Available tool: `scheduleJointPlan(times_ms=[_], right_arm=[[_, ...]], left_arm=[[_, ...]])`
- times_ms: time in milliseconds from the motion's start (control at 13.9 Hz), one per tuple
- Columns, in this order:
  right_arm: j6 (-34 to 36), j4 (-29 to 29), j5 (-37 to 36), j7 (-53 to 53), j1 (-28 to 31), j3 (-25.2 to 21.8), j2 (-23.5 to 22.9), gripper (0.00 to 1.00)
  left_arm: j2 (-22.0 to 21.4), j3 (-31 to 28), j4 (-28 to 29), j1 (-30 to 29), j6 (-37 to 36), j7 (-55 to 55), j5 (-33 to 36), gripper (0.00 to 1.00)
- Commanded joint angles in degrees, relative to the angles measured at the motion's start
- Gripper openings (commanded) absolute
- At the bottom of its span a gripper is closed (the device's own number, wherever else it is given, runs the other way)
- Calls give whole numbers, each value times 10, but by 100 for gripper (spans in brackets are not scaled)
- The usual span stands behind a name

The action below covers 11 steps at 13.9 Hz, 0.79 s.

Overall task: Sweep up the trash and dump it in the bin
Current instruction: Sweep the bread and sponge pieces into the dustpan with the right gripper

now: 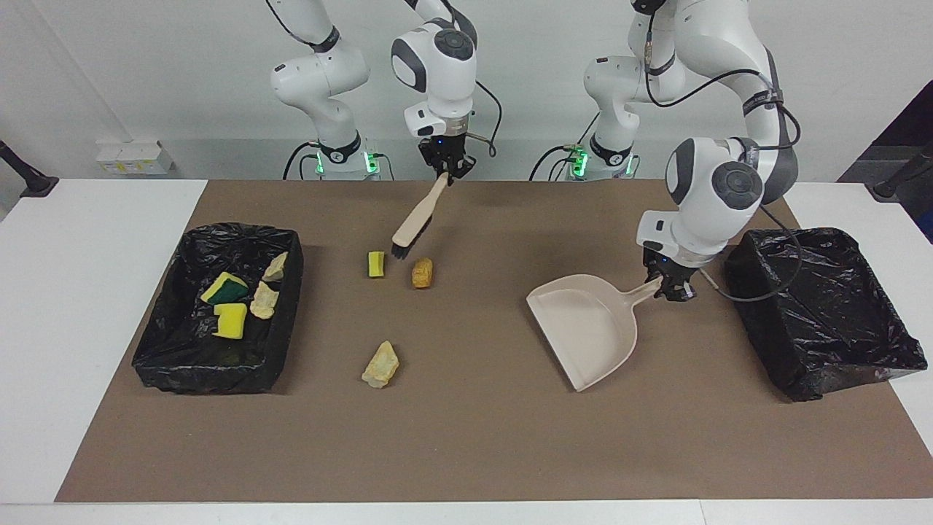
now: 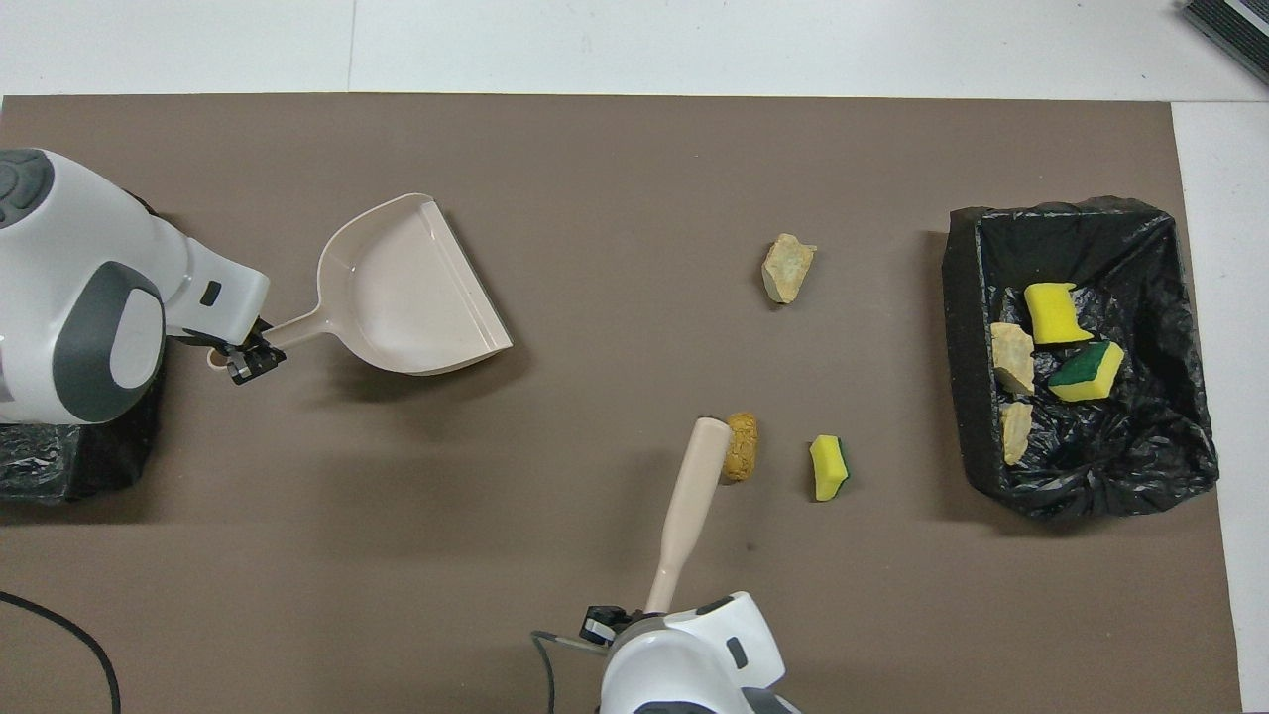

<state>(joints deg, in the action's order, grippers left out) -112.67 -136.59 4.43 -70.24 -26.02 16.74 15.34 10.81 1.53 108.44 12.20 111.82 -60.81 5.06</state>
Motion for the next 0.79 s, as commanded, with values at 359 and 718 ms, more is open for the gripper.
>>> scheduleJointPlan(times_ms=[359, 718], right_arm=[[-7, -60, 9, 137, 115, 7, 5, 0], [-152, -52, 15, 192, 84, 9, -77, 0]], left_arm=[[-78, -6, 104, 120, 35, 26, 45, 0], [-98, -6, 161, 160, 82, 107, 44, 0]])
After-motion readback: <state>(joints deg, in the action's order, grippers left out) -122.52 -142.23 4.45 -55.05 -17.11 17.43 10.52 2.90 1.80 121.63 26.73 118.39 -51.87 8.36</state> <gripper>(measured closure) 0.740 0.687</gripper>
